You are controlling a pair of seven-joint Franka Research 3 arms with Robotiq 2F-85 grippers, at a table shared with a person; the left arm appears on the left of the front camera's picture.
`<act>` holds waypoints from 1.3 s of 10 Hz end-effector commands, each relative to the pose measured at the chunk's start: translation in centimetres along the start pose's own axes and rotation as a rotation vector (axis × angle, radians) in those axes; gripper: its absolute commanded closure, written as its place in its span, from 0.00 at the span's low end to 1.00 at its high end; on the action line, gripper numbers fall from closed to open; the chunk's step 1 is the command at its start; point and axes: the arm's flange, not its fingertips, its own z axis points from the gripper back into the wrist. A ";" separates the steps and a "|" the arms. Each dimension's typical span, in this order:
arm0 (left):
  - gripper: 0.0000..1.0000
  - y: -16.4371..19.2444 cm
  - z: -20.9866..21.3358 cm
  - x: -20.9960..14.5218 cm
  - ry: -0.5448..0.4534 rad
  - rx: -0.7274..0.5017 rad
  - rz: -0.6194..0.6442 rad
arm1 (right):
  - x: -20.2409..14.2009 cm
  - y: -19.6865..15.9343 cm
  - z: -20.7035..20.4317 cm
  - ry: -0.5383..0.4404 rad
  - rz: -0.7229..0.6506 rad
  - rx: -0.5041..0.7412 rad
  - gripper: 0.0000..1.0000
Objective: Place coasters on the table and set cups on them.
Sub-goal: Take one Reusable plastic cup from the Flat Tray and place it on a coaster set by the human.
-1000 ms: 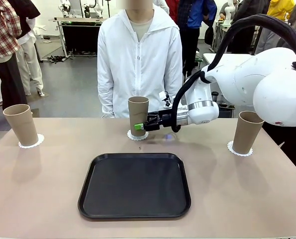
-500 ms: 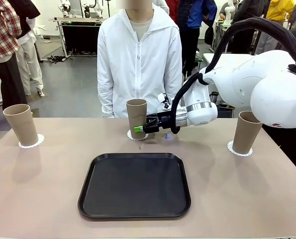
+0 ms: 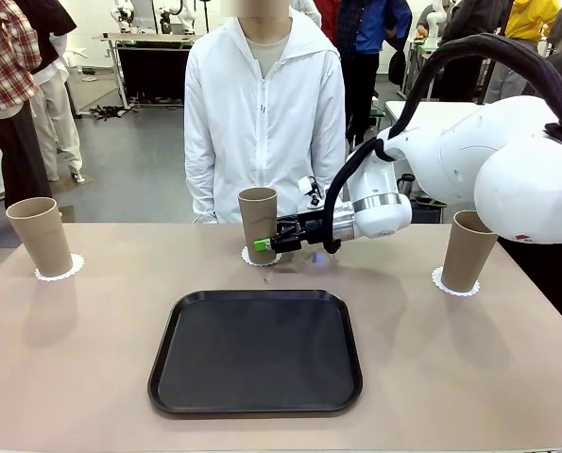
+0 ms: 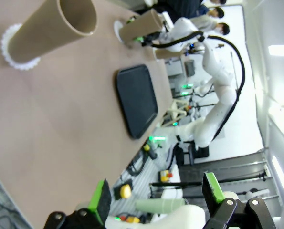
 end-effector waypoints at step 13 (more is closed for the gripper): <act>0.00 -0.3 0.1 0.1 -0.006 0.005 0.010 | 0.5 0.6 0.2 0.250 -0.055 -0.069 0.00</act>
